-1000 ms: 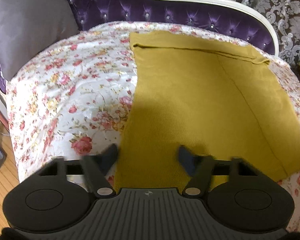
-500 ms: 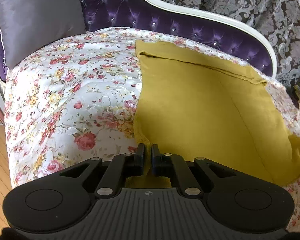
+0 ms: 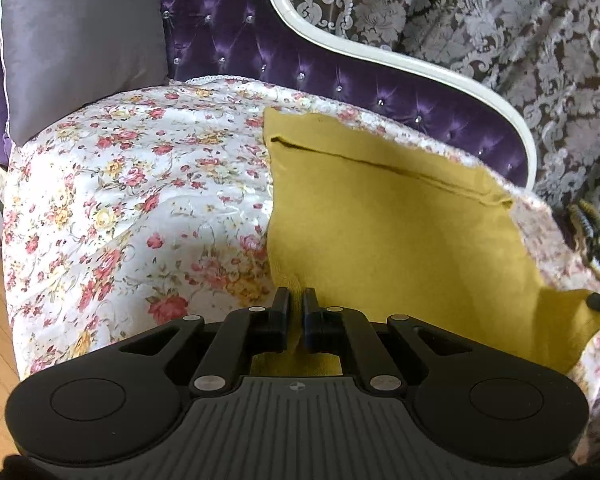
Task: Fold small clothes
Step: 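Grasp the sweater edge with the left gripper and fold it inward while the right gripper grips the hem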
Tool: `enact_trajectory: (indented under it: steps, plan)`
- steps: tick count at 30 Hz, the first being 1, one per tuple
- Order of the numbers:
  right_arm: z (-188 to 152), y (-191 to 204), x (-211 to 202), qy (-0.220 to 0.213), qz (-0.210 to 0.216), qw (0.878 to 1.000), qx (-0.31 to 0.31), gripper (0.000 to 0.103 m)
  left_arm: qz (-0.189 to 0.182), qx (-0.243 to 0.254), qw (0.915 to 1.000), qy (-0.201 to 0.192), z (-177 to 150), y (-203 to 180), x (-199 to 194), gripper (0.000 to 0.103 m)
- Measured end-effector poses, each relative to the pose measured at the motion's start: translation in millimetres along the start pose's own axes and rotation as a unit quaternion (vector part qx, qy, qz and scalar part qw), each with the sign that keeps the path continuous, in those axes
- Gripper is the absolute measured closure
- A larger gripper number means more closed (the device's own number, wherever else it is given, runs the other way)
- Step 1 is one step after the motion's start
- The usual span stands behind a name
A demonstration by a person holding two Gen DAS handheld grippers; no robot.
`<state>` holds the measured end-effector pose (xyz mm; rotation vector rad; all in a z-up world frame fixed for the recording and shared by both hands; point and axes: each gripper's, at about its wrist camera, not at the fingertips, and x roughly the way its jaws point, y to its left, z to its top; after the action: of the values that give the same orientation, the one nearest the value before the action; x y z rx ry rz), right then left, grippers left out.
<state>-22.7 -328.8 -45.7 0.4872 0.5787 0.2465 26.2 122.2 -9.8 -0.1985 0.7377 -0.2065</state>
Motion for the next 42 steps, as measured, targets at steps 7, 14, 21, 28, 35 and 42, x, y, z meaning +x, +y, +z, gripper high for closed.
enact_trajectory:
  steps: [7,14,21,28,35,42]
  plan:
    - [12,-5,4,-0.019,0.015,0.999,0.022,0.089,-0.004,-0.018,0.9998,-0.006,8,3,4,0.097]
    - [30,-17,16,-0.035,0.014,0.998,0.042,0.093,-0.011,-0.050,0.9986,-0.007,23,12,16,0.097]
    - [57,-23,44,-0.009,-0.027,1.000,0.004,0.084,-0.014,-0.080,0.9967,0.000,42,20,41,0.097]
    - [20,-29,34,0.053,-0.073,0.996,-0.002,0.046,-0.010,-0.077,0.9969,0.012,33,20,41,0.097]
    - [-13,-30,25,0.081,-0.044,0.996,0.021,0.046,-0.009,-0.074,0.9970,0.020,26,21,34,0.097]
    - [17,-22,35,0.056,0.044,0.996,0.061,0.093,-0.059,-0.128,0.9895,0.031,43,30,34,0.097]
